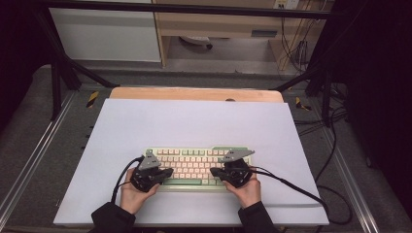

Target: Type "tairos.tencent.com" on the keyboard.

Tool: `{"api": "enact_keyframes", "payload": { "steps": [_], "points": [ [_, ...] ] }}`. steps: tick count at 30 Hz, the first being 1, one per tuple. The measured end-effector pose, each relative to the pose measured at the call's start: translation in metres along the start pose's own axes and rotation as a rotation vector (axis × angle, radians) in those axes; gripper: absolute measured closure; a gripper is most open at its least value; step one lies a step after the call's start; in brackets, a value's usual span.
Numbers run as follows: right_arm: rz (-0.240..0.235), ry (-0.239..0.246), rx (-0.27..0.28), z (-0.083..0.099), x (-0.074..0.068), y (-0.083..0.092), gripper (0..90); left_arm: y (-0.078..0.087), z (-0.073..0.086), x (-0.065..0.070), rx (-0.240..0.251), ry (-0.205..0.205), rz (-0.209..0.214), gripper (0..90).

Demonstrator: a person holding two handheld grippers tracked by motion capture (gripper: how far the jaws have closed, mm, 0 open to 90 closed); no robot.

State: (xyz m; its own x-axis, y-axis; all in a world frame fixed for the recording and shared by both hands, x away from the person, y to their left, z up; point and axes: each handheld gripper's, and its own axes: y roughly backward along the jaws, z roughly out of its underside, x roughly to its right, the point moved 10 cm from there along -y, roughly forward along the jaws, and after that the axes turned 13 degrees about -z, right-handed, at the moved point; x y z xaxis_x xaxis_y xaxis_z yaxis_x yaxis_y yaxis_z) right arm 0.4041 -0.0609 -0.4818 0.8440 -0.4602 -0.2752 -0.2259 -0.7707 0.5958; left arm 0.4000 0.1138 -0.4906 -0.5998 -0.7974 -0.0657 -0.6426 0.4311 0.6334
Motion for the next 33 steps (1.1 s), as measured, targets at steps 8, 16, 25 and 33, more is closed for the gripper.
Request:
{"api": "enact_keyframes", "payload": {
  "steps": [8, 16, 25, 33],
  "points": [
    [-0.001, 0.001, -0.001, 0.000, 0.000, 0.000, 90.0, -0.002, 0.002, 0.000, -0.010, -0.007, -0.002, 90.0],
    [0.000, 0.000, 0.000, 0.000, 0.000, 0.000, 90.0, -0.004, 0.006, 0.000, -0.017, -0.009, -0.004, 90.0],
    [0.003, 0.001, 0.003, -0.001, 0.000, 0.001, 90.0, 0.003, 0.003, -0.001, 0.006, -0.011, 0.000, 90.0],
    [0.009, 0.003, 0.014, -0.004, 0.001, 0.004, 90.0, 0.017, 0.003, -0.013, 0.029, 0.012, -0.008, 90.0]
  ]
}}
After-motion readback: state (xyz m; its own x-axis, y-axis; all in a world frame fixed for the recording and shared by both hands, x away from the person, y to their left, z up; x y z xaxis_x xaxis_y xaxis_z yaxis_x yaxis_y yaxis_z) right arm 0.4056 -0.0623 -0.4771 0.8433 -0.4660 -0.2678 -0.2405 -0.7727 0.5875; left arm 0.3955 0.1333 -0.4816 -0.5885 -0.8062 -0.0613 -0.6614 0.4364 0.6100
